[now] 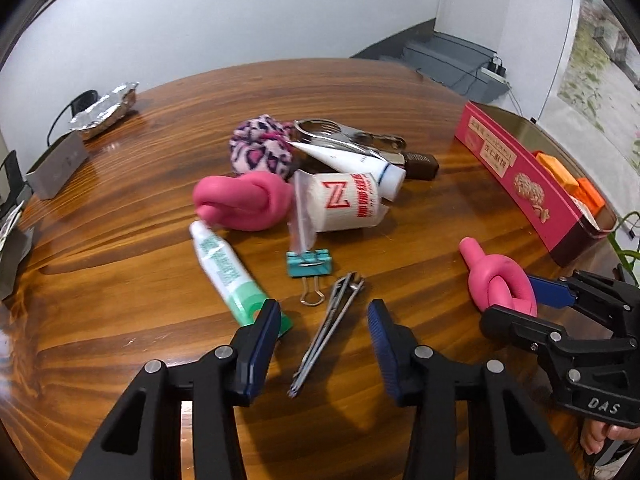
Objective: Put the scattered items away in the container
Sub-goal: 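Grasp the pink knotted foam toy with the right tool while the left tool grasps the nail clipper, then carry the pink toy and nail clipper over the red tin with both tools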
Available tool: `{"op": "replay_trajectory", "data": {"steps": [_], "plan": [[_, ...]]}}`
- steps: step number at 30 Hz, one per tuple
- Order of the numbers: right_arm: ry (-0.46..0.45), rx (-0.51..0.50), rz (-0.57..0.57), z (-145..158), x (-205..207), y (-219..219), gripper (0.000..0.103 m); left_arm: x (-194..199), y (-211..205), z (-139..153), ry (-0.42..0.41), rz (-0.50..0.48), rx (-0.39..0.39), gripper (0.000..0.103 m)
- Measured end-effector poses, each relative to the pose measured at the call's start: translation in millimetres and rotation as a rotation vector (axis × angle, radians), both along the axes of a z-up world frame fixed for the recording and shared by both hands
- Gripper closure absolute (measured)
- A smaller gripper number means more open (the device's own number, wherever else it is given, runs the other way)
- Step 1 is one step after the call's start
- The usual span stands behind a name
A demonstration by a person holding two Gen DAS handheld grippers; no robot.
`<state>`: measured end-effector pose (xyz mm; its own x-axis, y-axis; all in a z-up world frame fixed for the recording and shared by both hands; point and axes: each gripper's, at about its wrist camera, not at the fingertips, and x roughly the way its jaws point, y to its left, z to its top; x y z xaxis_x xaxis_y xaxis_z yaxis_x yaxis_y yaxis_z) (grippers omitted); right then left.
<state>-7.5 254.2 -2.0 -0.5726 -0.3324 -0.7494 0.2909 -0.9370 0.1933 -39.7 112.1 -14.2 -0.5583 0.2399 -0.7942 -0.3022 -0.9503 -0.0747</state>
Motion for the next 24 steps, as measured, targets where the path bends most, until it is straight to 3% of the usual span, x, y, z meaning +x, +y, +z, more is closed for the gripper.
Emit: {"op": "replay_trajectory", "data": {"steps": [2, 3, 8, 10, 17, 24], "plan": [[0.000, -0.001, -0.001, -0.1, 0.0, 0.2, 0.053, -0.8, 5.5, -0.3, 0.010, -0.009, -0.019, 0.057], [0.000, -0.001, 0.000, -0.1, 0.0, 0.3, 0.053, -1.2, 7.7, -0.7, 0.005, -0.020, -0.016, 0.068], [0.000, 0.000, 0.000, 0.1, 0.5, 0.4, 0.053, 0.0, 16.6, -3.2, 0.016, -0.043, -0.039, 0.069], [0.003, -0.001, -0.002, 0.4, 1.0, 0.7, 0.053, 0.4, 17.3, -3.0, 0.019, -0.041, -0.035, 0.090], [0.038, -0.017, -0.008, 5.6, 5.7, 3.9, 0.054, 4.4, 11.9, 0.1, 0.029, -0.005, 0.008, 0.091], [0.144, -0.035, -0.027, 21.6, 17.1, 7.9, 0.054, 14.0, 6.7, 22.6, 0.079, 0.024, 0.074, 0.091]]}}
